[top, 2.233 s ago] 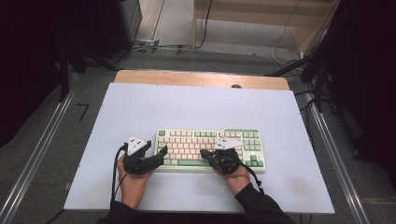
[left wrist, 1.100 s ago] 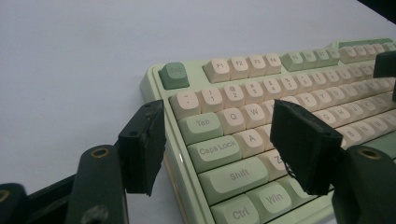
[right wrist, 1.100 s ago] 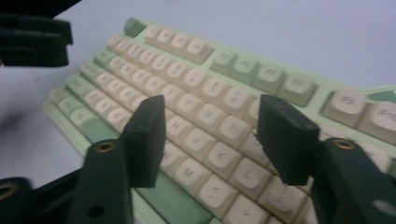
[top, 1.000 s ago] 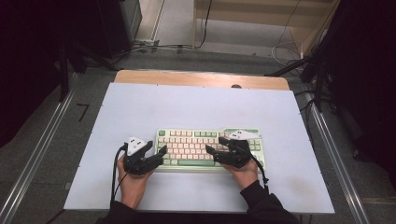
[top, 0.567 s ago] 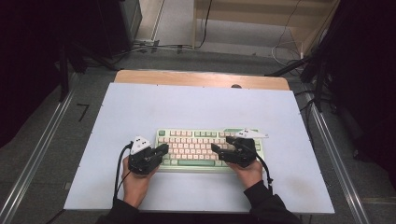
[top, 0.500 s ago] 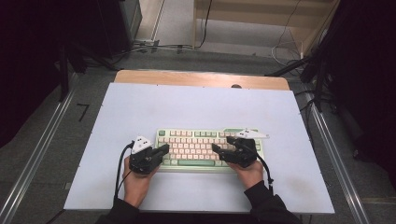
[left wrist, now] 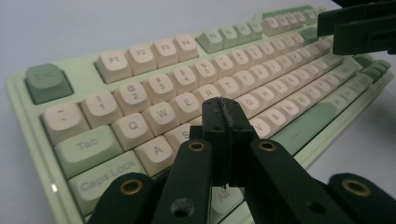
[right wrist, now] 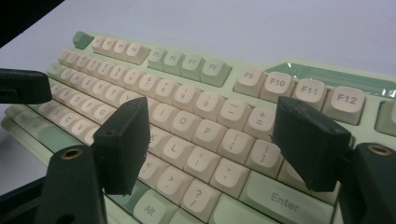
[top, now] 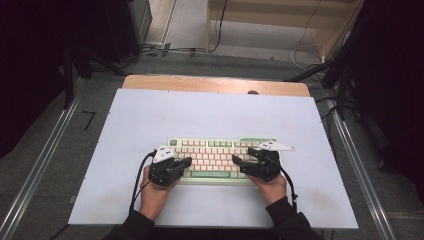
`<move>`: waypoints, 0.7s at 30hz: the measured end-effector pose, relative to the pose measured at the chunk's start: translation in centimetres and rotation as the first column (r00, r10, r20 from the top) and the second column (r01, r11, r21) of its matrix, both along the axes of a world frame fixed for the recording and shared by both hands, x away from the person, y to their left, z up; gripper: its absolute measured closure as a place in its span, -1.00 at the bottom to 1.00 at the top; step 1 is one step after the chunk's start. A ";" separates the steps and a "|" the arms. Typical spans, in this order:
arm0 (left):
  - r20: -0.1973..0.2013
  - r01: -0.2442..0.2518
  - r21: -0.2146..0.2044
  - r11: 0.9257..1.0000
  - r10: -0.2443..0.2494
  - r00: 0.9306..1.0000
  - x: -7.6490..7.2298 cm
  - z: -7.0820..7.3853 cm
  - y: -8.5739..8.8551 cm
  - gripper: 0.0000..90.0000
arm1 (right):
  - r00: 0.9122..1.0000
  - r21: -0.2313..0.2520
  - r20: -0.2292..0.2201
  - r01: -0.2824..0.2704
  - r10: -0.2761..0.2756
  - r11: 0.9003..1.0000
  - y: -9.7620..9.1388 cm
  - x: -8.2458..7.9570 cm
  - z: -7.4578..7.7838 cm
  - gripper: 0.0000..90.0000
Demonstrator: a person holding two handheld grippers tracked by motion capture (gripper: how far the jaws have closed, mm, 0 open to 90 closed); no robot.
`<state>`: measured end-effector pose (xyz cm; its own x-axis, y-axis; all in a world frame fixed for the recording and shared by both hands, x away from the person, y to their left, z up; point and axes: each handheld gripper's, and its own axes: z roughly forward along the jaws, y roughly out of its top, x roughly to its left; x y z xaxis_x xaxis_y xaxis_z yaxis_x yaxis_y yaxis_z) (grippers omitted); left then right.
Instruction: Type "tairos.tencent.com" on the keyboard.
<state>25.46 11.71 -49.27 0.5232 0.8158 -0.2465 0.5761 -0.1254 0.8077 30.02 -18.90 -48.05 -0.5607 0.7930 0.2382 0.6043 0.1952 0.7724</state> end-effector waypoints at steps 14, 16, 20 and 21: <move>-0.030 0.076 0.034 0.996 -0.075 0.997 0.7 -0.3 -1.8 1.00 | 0.999 0.001 -0.009 0.039 -0.039 0.999 -1.3 -0.5 -0.1 -0.42; -0.033 0.081 0.042 0.996 -0.080 0.996 0.7 -0.4 -2.0 1.00 | 0.999 0.001 -0.007 0.042 -0.042 0.999 -1.4 -0.5 -0.1 -0.42; -0.031 0.081 0.051 0.995 -0.079 0.996 0.7 -0.3 -2.1 1.00 | 0.999 0.001 -0.009 0.044 -0.044 0.999 -1.5 -0.6 -0.1 -0.42; -0.032 0.080 0.053 0.995 -0.078 0.996 0.7 -0.3 -2.0 1.00 | 0.999 0.001 -0.009 0.044 -0.044 0.999 -1.5 -0.6 -0.1 -0.42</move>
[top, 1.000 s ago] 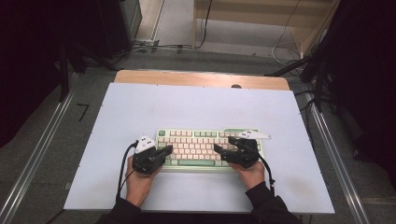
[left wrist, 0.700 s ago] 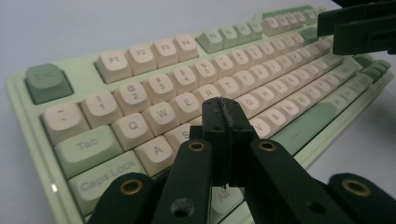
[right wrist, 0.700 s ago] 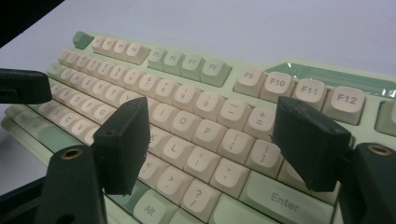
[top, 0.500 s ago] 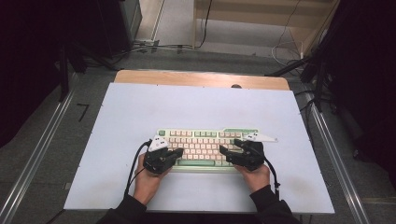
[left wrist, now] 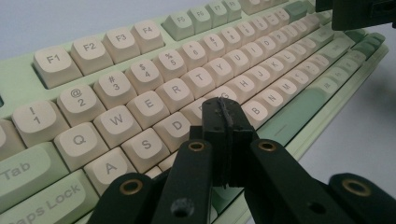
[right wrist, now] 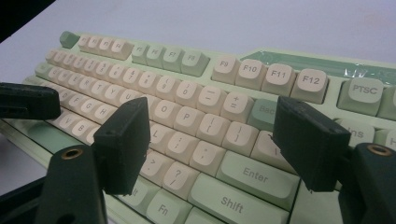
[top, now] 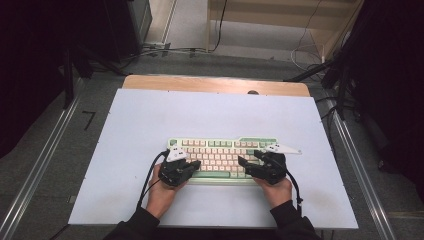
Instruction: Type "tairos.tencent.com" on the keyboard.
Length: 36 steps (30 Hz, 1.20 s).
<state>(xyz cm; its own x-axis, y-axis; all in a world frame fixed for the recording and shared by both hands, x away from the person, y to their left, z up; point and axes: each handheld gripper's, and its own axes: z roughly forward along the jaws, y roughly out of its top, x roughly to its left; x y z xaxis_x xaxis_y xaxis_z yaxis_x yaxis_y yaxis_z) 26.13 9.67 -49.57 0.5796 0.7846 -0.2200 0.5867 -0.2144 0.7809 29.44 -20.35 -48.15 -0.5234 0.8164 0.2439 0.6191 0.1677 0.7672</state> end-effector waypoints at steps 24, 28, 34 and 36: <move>0.064 -0.146 -0.071 0.987 0.151 0.986 0.1 0.6 2.1 0.05 | 1.000 -0.003 0.000 -0.004 0.004 1.000 0.1 0.0 -0.1 -0.42; 0.069 -0.170 -0.072 0.983 0.175 0.982 0.2 0.7 2.5 -0.01 | 1.000 -0.003 0.000 -0.004 0.004 1.000 0.1 0.0 -0.1 -0.42; 0.076 -0.208 -0.073 0.975 0.213 0.974 0.5 0.7 3.3 -0.05 | 1.000 -0.003 0.000 -0.005 0.005 1.000 0.1 0.0 -0.1 -0.42; 0.079 -0.224 -0.077 0.972 0.230 0.970 0.6 0.8 3.6 -0.05 | 1.000 -0.003 0.000 -0.004 0.004 1.000 0.1 0.0 -0.1 -0.42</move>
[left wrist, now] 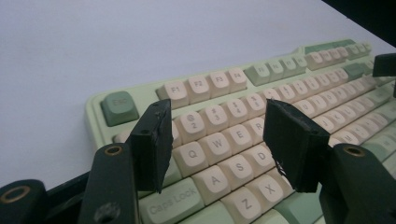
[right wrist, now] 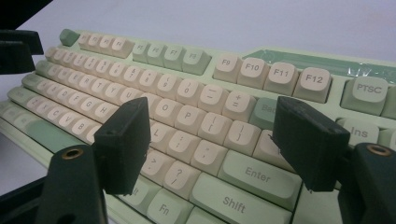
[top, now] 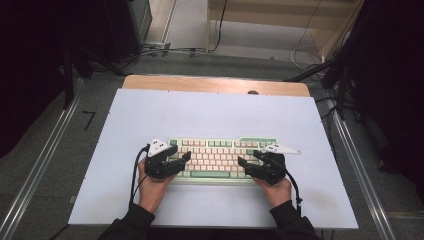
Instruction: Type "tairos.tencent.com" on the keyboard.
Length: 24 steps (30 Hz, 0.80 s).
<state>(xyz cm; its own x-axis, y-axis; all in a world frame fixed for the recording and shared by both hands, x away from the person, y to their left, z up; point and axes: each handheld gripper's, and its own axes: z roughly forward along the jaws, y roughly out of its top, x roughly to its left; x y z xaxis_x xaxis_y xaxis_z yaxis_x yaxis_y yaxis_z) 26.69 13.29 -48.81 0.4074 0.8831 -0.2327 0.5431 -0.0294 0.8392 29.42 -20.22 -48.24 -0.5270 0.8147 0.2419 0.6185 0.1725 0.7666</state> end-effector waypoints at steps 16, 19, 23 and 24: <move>0.004 -0.053 0.023 0.998 0.053 0.999 0.4 -0.1 0.8 -0.19 | 1.000 -0.004 -0.005 -0.001 0.001 1.000 0.1 0.0 -0.1 -0.42; 0.007 -0.044 0.017 0.999 0.044 0.999 0.4 -0.1 0.7 -0.13 | 1.000 -0.006 -0.006 -0.001 0.001 1.000 0.0 -0.1 -0.1 -0.42; 0.019 -0.003 0.002 1.000 0.003 1.000 0.4 0.0 0.5 0.24 | 1.000 -0.006 -0.004 0.001 -0.001 1.000 -0.1 -0.1 -0.1 -0.42; 0.020 0.007 -0.001 1.000 -0.007 1.000 0.4 0.0 0.4 0.35 | 1.000 -0.007 -0.006 0.003 -0.003 1.000 -0.1 -0.2 -0.1 -0.42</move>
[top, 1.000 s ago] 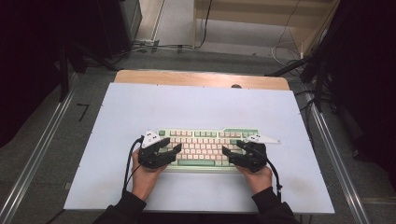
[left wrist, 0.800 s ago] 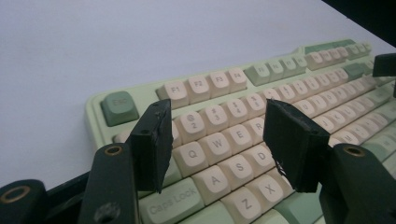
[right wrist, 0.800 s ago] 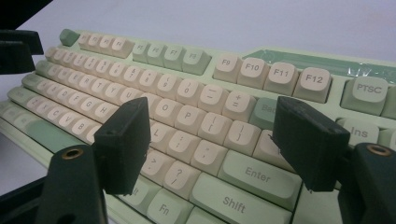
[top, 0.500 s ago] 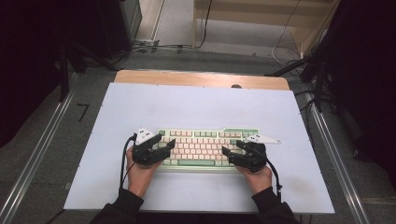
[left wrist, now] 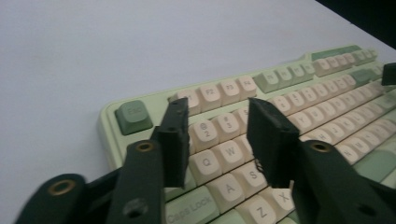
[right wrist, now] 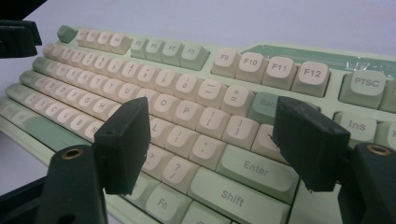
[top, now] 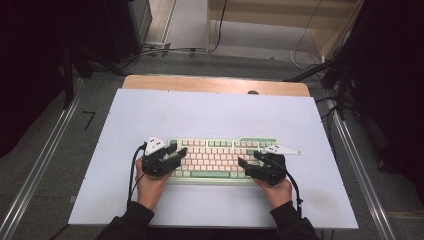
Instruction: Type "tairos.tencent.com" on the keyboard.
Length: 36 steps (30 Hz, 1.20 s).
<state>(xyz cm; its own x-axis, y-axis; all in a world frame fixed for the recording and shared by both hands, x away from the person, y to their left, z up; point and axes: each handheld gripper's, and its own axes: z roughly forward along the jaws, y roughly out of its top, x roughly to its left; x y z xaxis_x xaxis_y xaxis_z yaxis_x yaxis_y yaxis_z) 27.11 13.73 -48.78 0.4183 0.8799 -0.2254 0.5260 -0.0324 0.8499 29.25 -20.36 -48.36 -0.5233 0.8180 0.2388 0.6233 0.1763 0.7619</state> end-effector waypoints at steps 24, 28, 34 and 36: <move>-0.081 0.142 0.080 0.987 -0.136 0.987 1.6 -0.6 -3.0 1.00 | 0.998 0.004 -0.004 0.064 -0.064 0.998 -2.0 -0.9 -0.1 -0.42; -0.084 0.137 0.090 0.987 -0.129 0.988 1.6 -0.6 -3.1 1.00 | 0.998 0.003 -0.003 0.062 -0.062 0.998 -2.0 -1.0 -0.1 -0.42; -0.084 0.135 0.095 0.986 -0.127 0.988 1.5 -0.6 -3.1 1.00 | 0.998 0.002 -0.003 0.062 -0.062 0.998 -1.9 -1.0 -0.1 -0.42; -0.083 0.136 0.095 0.986 -0.128 0.988 1.5 -0.6 -3.1 1.00 | 0.998 0.003 -0.003 0.062 -0.062 0.998 -1.9 -1.0 -0.1 -0.42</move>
<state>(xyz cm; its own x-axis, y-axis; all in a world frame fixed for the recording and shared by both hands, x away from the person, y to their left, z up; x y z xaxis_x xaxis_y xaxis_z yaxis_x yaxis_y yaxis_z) 28.64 10.60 -49.40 0.5169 0.8381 -0.1745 0.5748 -0.1887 0.7962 28.28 -22.30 -48.47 -0.4713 0.8480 0.2426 0.6350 0.1353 0.7606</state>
